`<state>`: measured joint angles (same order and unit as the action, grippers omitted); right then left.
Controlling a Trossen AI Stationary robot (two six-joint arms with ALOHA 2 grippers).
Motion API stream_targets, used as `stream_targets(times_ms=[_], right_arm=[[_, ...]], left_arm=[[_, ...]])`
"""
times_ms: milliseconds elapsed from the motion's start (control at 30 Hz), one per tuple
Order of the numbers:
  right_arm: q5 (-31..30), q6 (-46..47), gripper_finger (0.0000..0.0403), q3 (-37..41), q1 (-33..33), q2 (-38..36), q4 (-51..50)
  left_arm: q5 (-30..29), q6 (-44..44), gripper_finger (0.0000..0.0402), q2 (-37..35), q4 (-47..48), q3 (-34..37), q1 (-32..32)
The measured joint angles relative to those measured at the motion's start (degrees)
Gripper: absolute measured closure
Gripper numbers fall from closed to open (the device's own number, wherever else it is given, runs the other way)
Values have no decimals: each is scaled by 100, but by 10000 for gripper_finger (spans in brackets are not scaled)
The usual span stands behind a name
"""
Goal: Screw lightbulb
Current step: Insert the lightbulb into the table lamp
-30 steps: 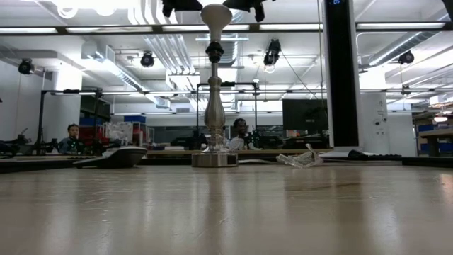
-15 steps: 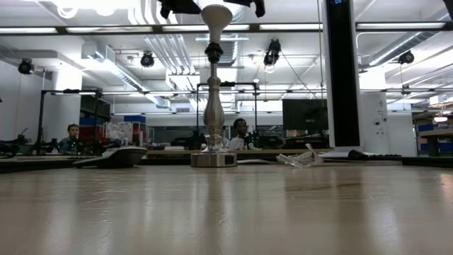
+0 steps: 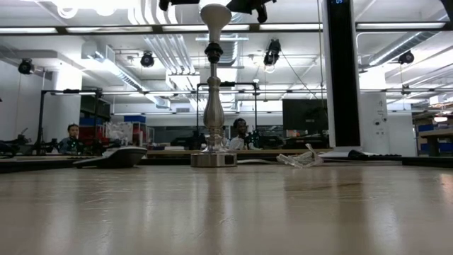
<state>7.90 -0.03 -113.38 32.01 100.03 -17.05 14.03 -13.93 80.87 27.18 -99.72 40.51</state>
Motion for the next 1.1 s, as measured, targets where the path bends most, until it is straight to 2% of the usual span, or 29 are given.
stream_targets(times_ms=[433, 767, 1100], right_arm=[[120, 2, 403, 2, -59, 54, 93], [436, 174, 403, 9, -93, 59, 136], [361, 148, 403, 20, -136, 11, 123]], left_arm=[[-11, 96, 380, 191, 87, -11, 4], [-339, 94, 380, 221, 114, -11, 30], [-333, 115, 380, 165, 86, -1, 29]])
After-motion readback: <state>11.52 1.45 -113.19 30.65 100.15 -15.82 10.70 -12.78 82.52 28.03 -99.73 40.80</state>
